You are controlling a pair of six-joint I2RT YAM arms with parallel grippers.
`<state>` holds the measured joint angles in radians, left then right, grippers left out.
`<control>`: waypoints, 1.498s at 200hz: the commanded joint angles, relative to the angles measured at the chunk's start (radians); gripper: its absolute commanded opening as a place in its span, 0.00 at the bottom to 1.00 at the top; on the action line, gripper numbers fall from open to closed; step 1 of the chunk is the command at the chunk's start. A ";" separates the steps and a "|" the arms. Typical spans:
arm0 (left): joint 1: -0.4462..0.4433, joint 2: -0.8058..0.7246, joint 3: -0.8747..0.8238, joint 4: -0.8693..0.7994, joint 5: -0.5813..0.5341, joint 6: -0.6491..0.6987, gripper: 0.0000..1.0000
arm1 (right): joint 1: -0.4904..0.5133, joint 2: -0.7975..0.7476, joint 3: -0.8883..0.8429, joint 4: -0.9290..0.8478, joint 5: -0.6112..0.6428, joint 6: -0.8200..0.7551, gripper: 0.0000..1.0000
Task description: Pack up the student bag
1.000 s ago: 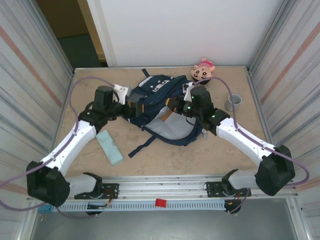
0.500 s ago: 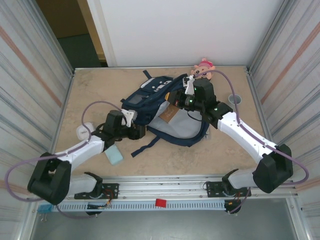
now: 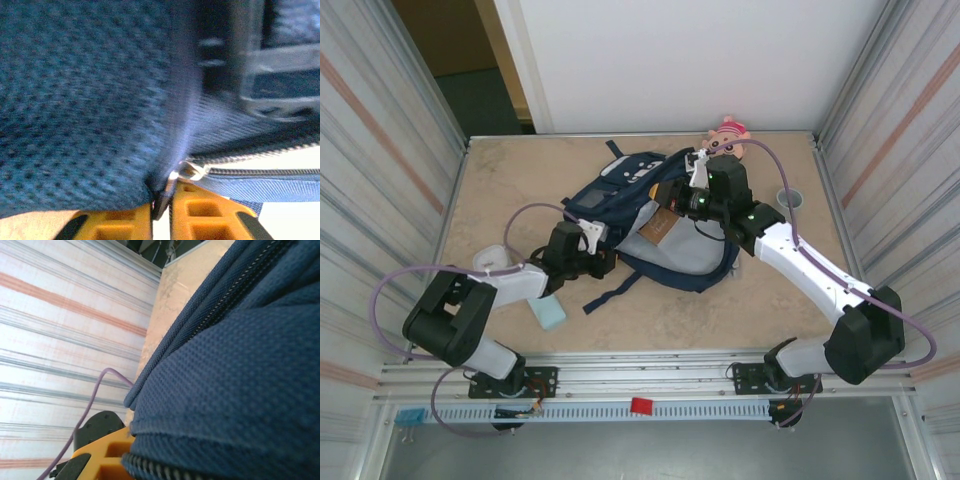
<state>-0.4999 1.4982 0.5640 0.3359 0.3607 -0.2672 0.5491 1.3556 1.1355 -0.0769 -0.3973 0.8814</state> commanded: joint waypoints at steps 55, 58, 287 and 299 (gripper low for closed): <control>-0.010 -0.108 -0.064 0.048 0.102 -0.073 0.00 | -0.006 0.012 -0.039 0.177 0.079 0.036 0.00; -0.011 -0.117 -0.064 0.037 0.095 -0.074 0.00 | -0.006 0.014 -0.044 0.181 0.085 0.037 0.00; 0.042 -0.062 -0.072 -0.006 0.207 -0.152 0.20 | -0.038 -0.078 -0.345 0.095 0.000 0.172 0.28; 0.045 -0.066 -0.078 -0.010 0.208 -0.157 0.09 | -0.037 -0.074 -0.337 0.092 0.001 0.170 0.26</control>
<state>-0.4656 1.4448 0.4923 0.3038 0.5575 -0.4057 0.5102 1.2667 0.7464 -0.0509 -0.3950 1.0466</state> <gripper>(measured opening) 0.169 0.274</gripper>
